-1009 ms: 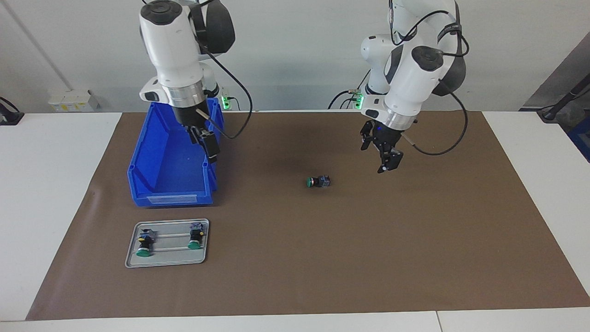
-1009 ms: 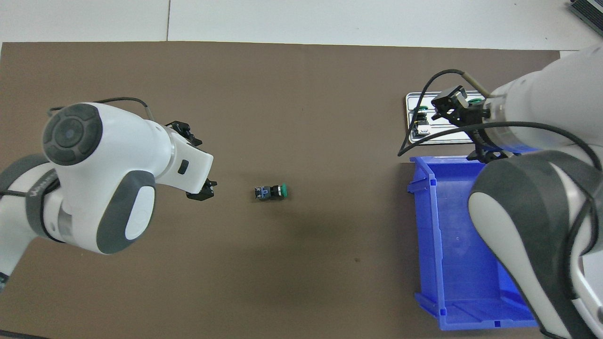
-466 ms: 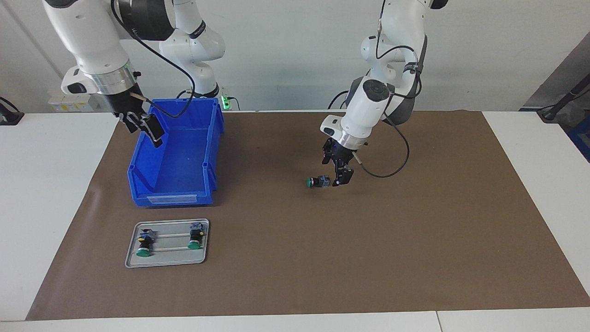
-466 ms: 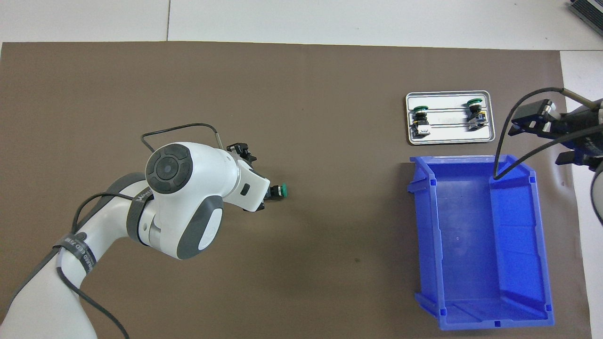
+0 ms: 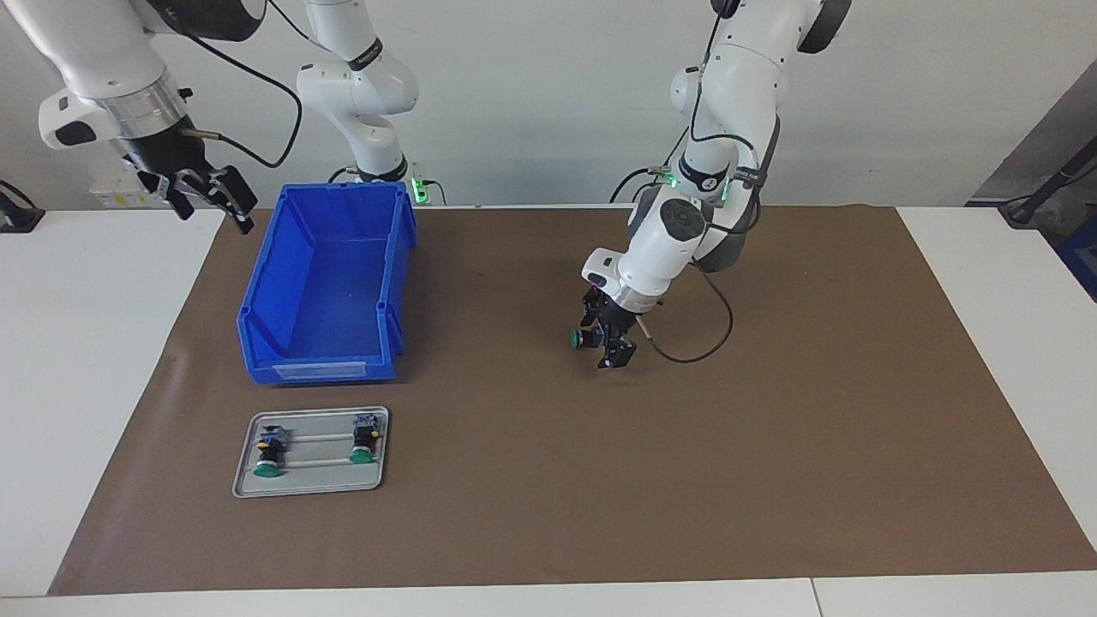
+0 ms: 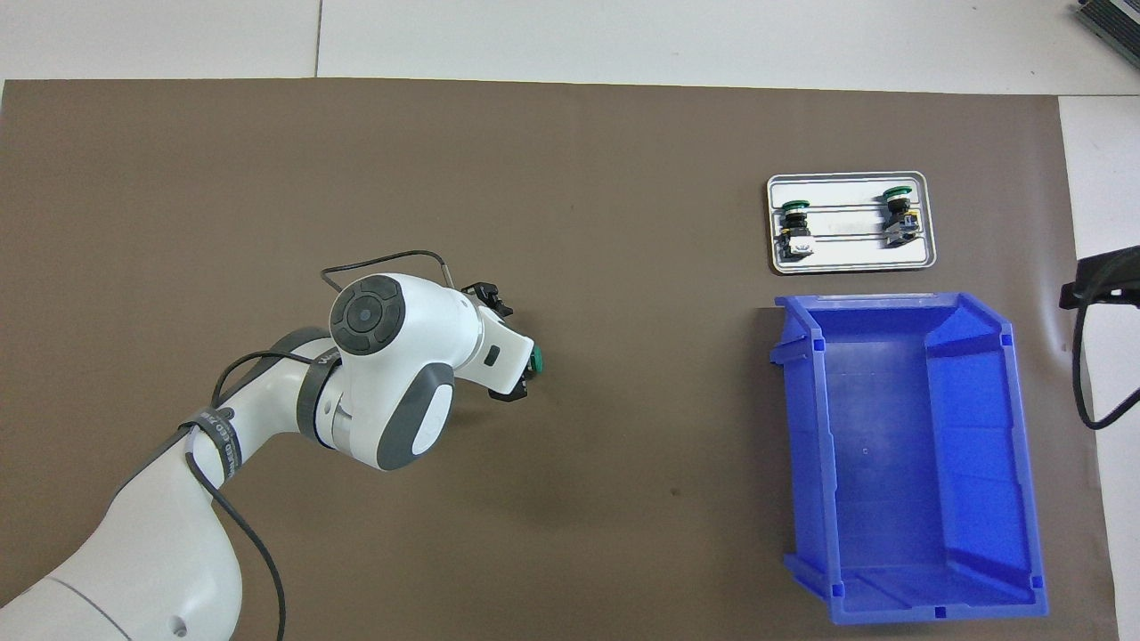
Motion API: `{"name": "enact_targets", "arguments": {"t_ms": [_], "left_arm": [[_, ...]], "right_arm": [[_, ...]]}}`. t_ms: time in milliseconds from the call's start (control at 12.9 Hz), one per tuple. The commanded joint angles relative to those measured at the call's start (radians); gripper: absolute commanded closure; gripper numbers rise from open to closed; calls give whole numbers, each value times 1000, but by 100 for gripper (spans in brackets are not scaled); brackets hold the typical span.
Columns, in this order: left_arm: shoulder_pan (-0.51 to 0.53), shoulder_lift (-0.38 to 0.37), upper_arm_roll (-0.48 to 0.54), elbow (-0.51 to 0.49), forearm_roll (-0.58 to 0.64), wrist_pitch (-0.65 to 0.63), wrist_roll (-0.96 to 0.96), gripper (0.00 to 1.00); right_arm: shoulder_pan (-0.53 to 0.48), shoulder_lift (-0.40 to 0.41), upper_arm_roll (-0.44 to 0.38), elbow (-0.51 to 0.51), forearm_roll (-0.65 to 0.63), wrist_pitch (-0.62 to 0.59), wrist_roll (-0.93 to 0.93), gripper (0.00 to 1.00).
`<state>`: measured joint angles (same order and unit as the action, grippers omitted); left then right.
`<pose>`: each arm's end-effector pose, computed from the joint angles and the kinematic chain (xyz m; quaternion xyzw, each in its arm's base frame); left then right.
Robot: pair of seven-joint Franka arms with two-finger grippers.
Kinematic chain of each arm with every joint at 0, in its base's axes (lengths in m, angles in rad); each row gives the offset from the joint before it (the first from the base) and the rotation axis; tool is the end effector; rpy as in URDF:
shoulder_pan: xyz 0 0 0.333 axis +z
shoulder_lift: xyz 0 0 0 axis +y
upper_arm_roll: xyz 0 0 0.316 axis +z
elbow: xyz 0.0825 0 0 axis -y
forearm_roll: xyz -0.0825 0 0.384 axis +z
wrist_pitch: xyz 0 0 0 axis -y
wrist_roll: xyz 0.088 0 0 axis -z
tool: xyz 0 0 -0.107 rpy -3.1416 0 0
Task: Place and press button with both arms
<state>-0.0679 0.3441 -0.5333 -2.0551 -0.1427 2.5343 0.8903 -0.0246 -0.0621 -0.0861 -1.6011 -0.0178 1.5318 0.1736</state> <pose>0.5087 -0.3329 0.3085 0.7744 -0.6132 0.1041 0.1162 0.5276 -0.0622 0.6404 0.9899 -0.1419 -0.0035 0.0063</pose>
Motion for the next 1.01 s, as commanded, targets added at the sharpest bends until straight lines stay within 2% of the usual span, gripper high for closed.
{"name": "enact_targets", "arguments": {"t_ms": [0, 388, 544, 932], "left_arm": [[-27, 1, 4, 7, 0, 11, -42, 0], [-33, 1, 6, -4, 0, 9, -79, 10], [-33, 7, 6, 7, 2, 6, -83, 10], [-46, 0, 6, -23, 6, 4, -83, 18]], "right_arm": [[-1, 2, 12, 12, 13, -16, -37, 0], [20, 16, 17, 49, -31, -64, -83, 0], [34, 15, 22, 43, -25, -41, -77, 0], [63, 5, 8, 15, -19, -12, -71, 0]]}}
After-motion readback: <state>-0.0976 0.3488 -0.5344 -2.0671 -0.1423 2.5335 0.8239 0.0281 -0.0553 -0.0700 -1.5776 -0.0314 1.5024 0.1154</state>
